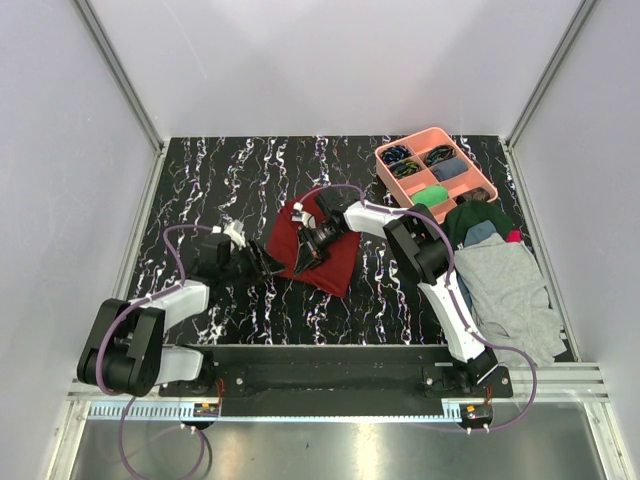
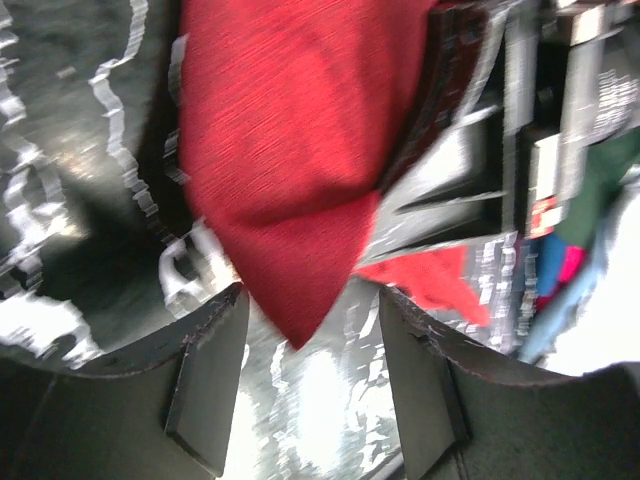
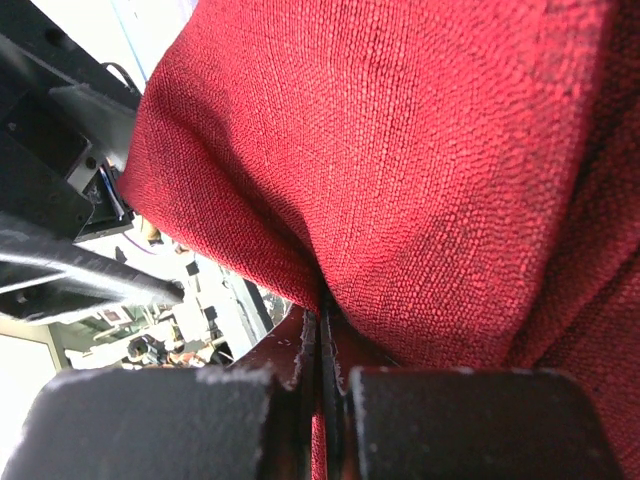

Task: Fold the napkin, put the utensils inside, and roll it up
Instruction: Roll the napkin with the utensil

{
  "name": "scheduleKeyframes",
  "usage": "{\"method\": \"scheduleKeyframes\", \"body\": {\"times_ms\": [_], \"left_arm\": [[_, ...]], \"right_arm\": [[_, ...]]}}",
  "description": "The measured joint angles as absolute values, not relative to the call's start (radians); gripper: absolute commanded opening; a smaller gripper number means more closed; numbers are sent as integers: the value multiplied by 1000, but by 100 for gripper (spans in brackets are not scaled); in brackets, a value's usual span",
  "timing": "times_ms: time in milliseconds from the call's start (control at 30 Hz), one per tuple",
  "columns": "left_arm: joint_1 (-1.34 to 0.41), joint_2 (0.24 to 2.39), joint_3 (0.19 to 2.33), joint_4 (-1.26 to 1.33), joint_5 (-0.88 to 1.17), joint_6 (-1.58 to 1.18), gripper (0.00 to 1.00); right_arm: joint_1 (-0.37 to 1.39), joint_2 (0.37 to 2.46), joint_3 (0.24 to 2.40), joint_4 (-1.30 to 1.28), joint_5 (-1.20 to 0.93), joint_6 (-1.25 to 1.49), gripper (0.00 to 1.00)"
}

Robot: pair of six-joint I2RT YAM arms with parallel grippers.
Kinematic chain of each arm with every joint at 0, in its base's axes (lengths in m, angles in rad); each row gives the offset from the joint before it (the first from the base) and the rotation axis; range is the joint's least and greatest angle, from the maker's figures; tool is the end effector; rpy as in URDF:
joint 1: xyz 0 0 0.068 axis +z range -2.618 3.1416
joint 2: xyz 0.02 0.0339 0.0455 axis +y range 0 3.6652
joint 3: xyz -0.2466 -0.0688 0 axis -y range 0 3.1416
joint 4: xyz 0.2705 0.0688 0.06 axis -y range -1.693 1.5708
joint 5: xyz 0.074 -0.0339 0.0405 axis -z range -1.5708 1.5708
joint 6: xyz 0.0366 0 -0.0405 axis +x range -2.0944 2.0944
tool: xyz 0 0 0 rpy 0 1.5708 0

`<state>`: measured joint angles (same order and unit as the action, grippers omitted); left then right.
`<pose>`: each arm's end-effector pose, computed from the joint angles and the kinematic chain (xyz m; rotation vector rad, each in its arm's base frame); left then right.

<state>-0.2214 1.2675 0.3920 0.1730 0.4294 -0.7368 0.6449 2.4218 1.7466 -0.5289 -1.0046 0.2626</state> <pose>0.2382 -0.0692 0.1103 -0.3742 2.3647 -0.9700 0.3711 0.3178 0.0664 0.7547 -2.5048 -1.4964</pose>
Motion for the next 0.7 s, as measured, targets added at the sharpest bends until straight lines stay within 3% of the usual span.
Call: {"method": "scheduleKeyframes", "body": {"times_ms": [400, 700], "left_arm": [[-221, 1318, 381, 466, 481, -937, 54], [-202, 1379, 381, 503, 465, -902, 54]], "right_arm": [[642, 2422, 1747, -529, -1003, 267, 0], [642, 2422, 1747, -529, -999, 267, 0]]}}
